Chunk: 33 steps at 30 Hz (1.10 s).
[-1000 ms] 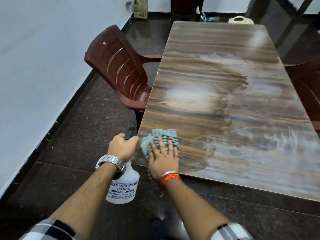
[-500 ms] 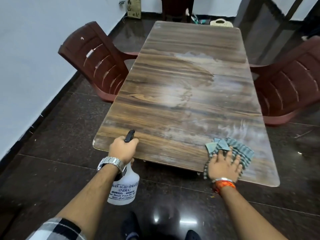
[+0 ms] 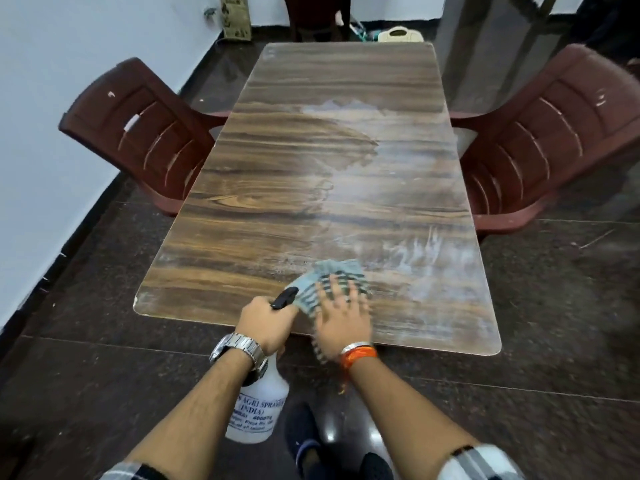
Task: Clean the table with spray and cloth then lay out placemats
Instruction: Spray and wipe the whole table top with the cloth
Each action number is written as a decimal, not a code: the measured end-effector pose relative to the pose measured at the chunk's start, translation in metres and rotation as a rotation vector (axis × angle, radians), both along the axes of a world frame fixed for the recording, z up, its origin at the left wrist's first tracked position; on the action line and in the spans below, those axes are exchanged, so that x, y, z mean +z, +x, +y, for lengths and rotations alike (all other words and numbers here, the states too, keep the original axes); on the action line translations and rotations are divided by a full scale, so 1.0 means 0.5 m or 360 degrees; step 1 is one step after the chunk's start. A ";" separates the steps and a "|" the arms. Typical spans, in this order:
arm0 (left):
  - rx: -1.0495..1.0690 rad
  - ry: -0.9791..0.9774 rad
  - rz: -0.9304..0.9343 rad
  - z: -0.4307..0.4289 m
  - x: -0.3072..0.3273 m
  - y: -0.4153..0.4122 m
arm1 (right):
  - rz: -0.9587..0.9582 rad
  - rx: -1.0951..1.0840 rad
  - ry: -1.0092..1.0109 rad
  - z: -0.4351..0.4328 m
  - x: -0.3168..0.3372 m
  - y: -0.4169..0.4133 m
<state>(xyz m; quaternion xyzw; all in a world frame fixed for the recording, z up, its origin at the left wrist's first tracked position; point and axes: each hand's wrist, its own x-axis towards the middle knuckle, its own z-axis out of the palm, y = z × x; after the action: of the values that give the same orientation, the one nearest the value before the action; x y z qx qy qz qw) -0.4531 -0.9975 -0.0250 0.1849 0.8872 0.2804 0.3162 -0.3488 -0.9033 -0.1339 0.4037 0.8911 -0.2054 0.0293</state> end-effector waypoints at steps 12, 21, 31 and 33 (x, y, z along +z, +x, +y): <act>-0.0166 0.0139 -0.0286 0.094 -0.009 -0.063 | -0.0239 -0.0902 0.0157 0.129 -0.008 0.120; -0.0458 0.0152 -0.0175 0.122 0.024 -0.119 | -0.0145 0.0408 0.0005 -0.011 0.043 -0.155; -0.0657 0.0207 -0.0259 0.202 0.031 -0.023 | -0.0143 -0.0284 -0.0061 0.018 0.015 -0.013; -0.0603 0.0207 -0.0221 0.199 0.028 -0.032 | -0.0132 -0.0542 -0.0005 0.041 0.004 0.033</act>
<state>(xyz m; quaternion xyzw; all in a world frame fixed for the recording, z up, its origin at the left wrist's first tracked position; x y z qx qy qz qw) -0.4689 -0.8982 -0.0112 0.3487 0.7928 0.2846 0.4110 -0.3322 -0.8827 -0.1317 0.5568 0.8075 -0.1920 0.0314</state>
